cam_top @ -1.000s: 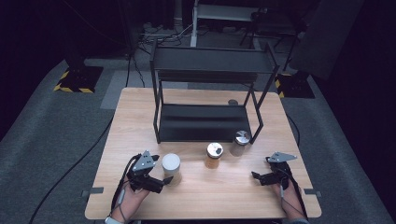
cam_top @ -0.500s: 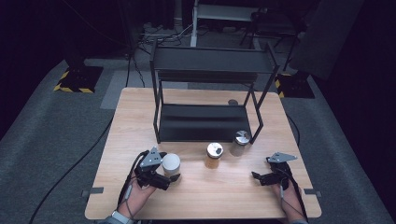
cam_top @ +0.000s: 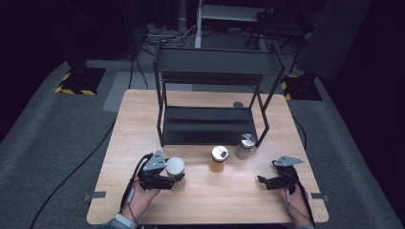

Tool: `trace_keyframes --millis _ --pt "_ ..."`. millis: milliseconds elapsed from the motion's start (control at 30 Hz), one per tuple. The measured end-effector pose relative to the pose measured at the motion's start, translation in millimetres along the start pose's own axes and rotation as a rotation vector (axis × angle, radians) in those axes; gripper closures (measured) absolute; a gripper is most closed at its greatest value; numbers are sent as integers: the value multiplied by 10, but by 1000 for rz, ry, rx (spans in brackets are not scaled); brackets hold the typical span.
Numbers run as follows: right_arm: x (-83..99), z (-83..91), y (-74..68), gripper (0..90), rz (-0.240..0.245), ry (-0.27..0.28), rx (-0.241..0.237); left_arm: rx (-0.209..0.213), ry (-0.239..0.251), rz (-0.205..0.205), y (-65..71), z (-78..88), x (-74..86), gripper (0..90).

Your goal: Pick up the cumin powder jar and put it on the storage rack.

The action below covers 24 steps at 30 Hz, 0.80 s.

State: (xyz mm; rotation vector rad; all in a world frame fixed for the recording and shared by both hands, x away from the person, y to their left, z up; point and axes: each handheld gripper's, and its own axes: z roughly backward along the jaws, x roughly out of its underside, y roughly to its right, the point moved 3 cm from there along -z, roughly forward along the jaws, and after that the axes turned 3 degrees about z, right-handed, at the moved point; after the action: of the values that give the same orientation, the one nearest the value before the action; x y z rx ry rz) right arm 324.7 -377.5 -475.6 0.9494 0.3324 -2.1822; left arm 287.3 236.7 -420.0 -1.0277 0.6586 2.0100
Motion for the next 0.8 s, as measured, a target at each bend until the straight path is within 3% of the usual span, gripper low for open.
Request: trace_keyframes --millis 167,400,633,800 --pt "0 0 0 19 0 0 0 -8 -49 24 -18 1 -127 329" --pt "0 0 1 19 0 0 0 -16 -57 49 -41 37 -218 330" --pt "1 2 0 19 0 0 0 -48 -67 51 -51 85 -468 329" --pt "1 2 0 19 0 0 0 -41 -46 63 -135 114 -628 329"
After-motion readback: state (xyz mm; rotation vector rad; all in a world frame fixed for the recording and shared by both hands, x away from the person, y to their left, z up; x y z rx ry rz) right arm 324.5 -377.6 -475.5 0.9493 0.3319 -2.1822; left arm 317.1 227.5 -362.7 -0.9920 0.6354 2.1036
